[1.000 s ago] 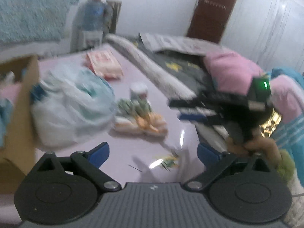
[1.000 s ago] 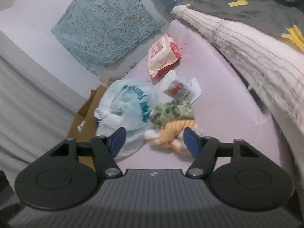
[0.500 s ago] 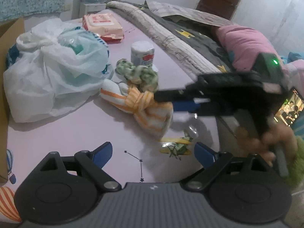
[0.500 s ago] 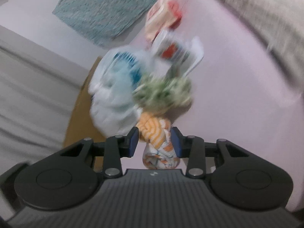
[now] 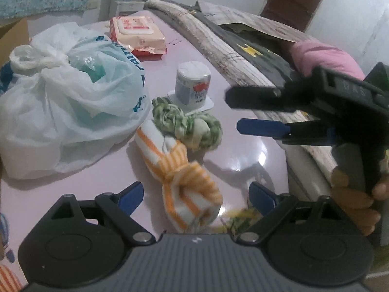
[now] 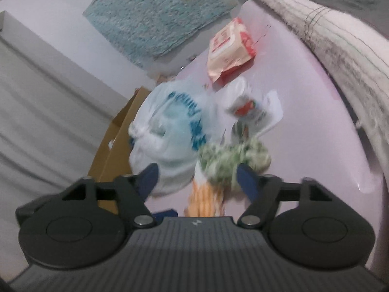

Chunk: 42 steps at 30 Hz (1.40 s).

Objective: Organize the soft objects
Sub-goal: 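Grasp the orange-striped rolled towel with the left gripper while the right grasps the green patterned cloth, then carry the striped towel and green cloth in both grippers to the box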

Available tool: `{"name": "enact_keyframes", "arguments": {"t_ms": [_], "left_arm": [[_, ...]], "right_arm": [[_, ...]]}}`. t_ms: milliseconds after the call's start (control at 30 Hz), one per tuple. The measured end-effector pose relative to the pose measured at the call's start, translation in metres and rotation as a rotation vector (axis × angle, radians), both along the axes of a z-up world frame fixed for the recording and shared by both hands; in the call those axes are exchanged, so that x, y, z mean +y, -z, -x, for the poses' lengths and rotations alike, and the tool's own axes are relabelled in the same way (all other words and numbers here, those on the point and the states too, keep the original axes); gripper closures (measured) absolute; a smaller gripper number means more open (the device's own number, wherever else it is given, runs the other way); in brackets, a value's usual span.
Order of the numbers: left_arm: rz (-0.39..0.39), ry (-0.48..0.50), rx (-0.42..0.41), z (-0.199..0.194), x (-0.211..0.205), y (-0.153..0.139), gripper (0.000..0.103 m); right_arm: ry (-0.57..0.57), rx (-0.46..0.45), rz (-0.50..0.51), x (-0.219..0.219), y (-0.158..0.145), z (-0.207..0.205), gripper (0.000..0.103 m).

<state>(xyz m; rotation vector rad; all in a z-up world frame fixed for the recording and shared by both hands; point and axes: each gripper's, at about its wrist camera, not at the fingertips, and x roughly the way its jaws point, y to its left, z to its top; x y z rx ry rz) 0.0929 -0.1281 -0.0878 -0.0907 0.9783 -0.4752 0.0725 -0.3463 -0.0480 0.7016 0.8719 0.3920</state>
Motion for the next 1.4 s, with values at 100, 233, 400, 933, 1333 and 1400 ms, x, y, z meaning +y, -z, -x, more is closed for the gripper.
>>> {"name": "enact_keyframes", "arguments": {"t_ms": [100, 233, 400, 933, 1333, 1400], "left_arm": [[-0.006, -0.03, 0.029, -0.014, -0.003, 0.007, 0.017], [-0.034, -0.053, 0.093, -0.028, -0.004, 0.019, 0.035], [-0.025, -0.039, 0.096, -0.033, -0.002, 0.02, 0.041], [0.059, -0.085, 0.119, -0.03, 0.017, 0.016, 0.059], [0.185, -0.028, 0.052, 0.009, 0.025, -0.035, 0.06], [0.207, -0.026, 0.022, 0.019, 0.032, -0.049, 0.06]], "right_arm": [[0.0, 0.01, 0.102, 0.011, 0.006, -0.021, 0.029], [-0.048, 0.006, 0.309, 0.026, 0.017, -0.035, 0.029], [-0.117, 0.047, 0.37, 0.036, 0.032, -0.047, 0.029], [0.019, 0.136, 0.031, 0.004, 0.046, -0.01, 0.071], [0.138, 0.023, -0.249, -0.016, 0.007, 0.058, 0.071], [0.126, -0.012, -0.265, -0.009, -0.007, 0.064, 0.071]]}}
